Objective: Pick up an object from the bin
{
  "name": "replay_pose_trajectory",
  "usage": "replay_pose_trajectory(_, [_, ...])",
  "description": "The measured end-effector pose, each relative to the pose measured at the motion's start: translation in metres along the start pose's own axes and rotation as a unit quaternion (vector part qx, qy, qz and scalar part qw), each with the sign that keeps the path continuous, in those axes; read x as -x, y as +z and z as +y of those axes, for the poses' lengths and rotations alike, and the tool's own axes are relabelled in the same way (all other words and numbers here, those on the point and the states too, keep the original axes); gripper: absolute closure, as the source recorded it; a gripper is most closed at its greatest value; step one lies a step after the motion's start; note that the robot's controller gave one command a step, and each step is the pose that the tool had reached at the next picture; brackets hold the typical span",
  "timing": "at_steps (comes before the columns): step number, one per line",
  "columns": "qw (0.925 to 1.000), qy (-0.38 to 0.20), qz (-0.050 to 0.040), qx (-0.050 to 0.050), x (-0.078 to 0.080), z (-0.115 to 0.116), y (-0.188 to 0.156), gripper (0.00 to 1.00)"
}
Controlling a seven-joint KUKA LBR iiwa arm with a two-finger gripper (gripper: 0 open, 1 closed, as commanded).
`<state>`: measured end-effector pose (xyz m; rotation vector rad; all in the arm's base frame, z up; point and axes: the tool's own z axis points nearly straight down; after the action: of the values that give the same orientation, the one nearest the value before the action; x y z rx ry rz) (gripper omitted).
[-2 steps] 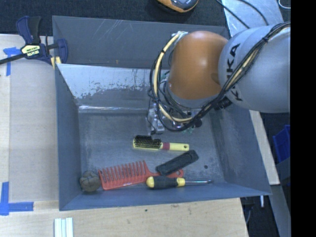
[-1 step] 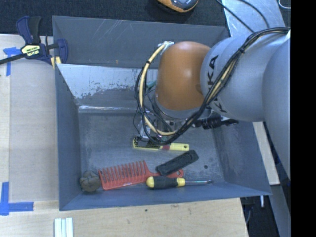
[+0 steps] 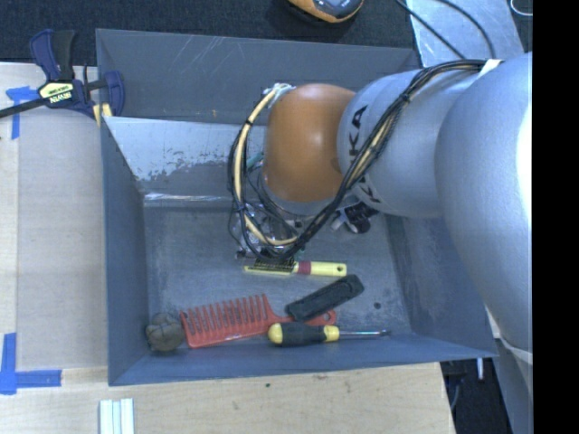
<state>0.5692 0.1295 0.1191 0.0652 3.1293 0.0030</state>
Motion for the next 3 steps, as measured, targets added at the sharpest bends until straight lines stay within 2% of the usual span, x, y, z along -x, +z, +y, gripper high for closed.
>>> replay_pose_trajectory(1, [1.0000,-0.001,0.0000,0.000,-0.004,-0.002,0.000,1.00])
replay_pose_trajectory(2, [1.0000,-0.007,0.0022,0.002,-0.014,-0.020,0.001,1.00])
replay_pose_trajectory(3, [0.9969,0.079,-0.0017,0.001,-0.003,0.025,-0.004,0.00])
